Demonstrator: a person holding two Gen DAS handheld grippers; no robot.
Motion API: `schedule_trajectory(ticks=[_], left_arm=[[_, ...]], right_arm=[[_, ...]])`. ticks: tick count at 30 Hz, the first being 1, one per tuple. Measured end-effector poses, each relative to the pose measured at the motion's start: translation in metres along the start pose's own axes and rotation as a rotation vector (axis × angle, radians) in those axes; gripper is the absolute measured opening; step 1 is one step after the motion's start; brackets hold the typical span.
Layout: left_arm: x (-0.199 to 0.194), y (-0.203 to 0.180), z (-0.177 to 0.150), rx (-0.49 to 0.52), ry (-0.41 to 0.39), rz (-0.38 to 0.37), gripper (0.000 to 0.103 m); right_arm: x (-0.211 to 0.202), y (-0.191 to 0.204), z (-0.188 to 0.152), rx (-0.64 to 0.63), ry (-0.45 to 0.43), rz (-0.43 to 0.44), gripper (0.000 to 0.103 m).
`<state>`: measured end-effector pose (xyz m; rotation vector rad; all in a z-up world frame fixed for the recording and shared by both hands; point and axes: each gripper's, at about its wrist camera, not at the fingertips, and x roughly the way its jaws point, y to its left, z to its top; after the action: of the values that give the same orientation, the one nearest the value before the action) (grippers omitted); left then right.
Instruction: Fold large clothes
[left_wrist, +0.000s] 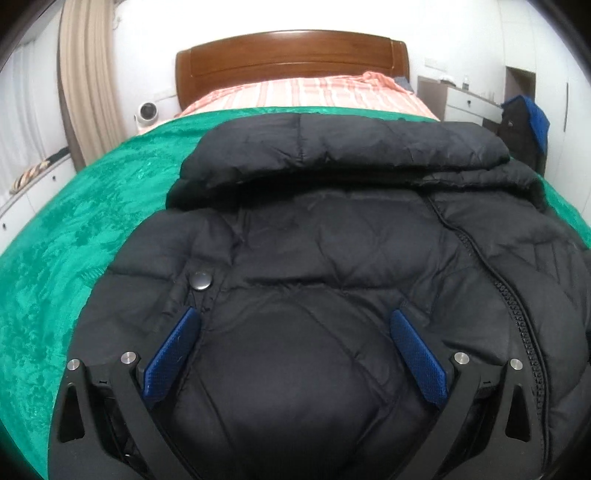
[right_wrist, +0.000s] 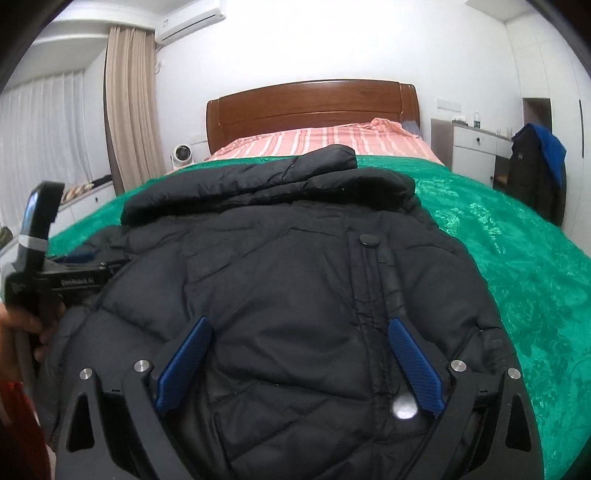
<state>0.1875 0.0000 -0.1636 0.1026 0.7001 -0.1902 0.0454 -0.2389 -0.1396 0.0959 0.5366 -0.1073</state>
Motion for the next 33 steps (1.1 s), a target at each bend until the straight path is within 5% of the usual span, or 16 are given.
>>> schedule_trajectory(ticks=[33], left_arm=[[-0.0013, 0.0016, 0.0006, -0.006, 0.001, -0.008, 0.103]], right_arm=[[0.0051, 0.0046, -0.0035, -0.029, 0.018, -0.022, 0.099]])
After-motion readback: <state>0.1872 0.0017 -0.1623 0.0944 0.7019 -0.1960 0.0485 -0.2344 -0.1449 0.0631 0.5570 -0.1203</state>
